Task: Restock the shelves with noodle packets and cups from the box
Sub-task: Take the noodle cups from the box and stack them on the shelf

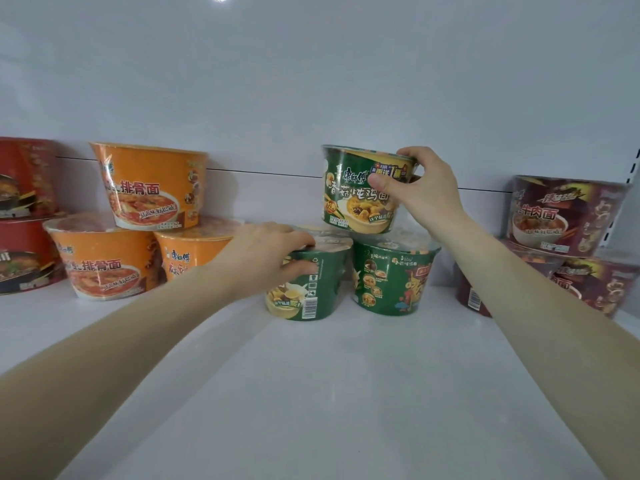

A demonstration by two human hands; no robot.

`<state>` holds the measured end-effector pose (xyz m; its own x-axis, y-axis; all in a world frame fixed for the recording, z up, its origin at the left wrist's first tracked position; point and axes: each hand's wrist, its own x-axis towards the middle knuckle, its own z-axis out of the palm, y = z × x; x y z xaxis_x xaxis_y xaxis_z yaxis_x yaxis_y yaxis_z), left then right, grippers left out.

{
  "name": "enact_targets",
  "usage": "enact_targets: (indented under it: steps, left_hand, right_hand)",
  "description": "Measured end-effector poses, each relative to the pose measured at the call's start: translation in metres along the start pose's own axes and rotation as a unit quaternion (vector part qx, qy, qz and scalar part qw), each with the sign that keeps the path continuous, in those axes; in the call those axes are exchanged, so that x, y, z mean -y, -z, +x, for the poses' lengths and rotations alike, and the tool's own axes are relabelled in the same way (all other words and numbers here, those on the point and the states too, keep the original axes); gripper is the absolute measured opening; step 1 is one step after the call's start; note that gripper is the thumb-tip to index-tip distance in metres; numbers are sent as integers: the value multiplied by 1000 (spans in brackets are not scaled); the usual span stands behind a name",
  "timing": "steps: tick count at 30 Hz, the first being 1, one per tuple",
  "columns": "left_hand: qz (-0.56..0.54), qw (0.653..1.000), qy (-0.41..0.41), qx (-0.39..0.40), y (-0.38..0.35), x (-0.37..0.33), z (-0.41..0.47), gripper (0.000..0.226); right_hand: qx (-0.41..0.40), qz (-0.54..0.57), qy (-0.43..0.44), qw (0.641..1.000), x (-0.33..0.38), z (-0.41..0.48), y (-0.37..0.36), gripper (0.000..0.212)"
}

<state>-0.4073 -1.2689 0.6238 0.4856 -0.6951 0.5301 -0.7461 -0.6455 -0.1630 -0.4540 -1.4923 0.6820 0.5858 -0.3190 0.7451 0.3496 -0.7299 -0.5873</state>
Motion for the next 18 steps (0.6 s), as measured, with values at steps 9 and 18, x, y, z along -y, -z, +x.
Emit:
enact_targets:
  steps: [9, 18]
  left_hand:
    - [-49, 997, 19, 49, 9, 20, -12, 54]
    - [-6, 999, 39, 4, -1, 12, -4, 46]
  right_hand:
    - [-7, -1, 1, 1000, 6, 3, -4, 63]
    - [-19, 0, 1, 1000, 11, 3, -3, 62]
